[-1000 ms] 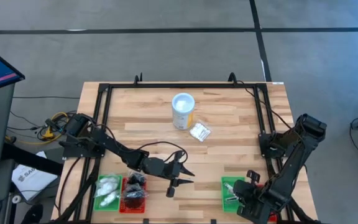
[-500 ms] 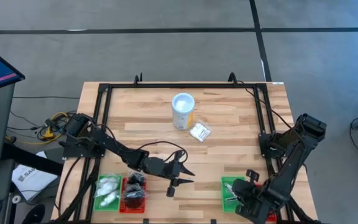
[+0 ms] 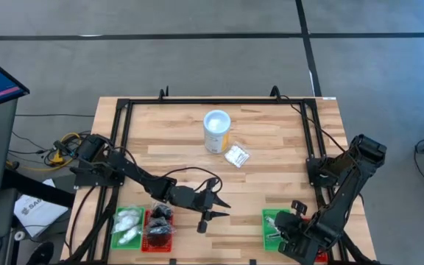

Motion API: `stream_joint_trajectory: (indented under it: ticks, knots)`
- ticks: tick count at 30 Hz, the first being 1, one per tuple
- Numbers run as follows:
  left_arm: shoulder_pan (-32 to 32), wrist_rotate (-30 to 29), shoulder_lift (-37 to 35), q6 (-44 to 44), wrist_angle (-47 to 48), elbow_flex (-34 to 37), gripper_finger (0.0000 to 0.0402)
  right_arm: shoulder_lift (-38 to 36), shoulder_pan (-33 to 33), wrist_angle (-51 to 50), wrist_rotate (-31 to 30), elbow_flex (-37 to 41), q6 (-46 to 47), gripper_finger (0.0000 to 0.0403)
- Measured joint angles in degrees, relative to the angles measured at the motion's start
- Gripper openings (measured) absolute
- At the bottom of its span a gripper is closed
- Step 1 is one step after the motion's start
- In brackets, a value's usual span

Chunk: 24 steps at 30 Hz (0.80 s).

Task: Pick & Place Travel size toiletries
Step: Put the nail cutter into the right green bin, then put the cotton pack into the left green bin

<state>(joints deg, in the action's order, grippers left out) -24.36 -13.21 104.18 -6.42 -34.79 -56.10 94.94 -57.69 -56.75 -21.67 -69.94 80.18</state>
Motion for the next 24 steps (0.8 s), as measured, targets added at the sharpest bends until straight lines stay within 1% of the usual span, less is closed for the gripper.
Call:
stream_joint_trajectory:
  ticks: [8,12,14,16,21,24]
  knots:
    - [0.0,0.0,0.0,0.0,0.0,0.0,0.0113,0.0,0.5,-1.7,-0.5,0.0,-0.4,0.0160]
    - [0.0,-2.8,0.0,0.1,0.1,0.0,0.0113,0.0,0.7,-1.5,-0.5,0.0,-0.9,0.0190]
    - [0.0,-4.6,0.0,0.8,0.1,0.0,0.0113,0.0,0.9,-1.5,-0.6,-0.1,-1.1,0.0198]
    - [0.0,-6.5,0.0,3.8,0.1,0.0,0.0113,0.0,0.8,-1.6,-1.0,-0.1,-1.2,0.0200]
    - [0.8,-12.2,0.5,11.4,0.5,0.0,0.0113,0.0,1.8,-1.8,-1.6,-0.1,-1.3,0.0193]
    - [2.2,-12.8,1.4,12.7,1.0,-0.1,0.0113,0.0,2.3,-1.7,-2.0,-0.1,-2.5,0.0184]
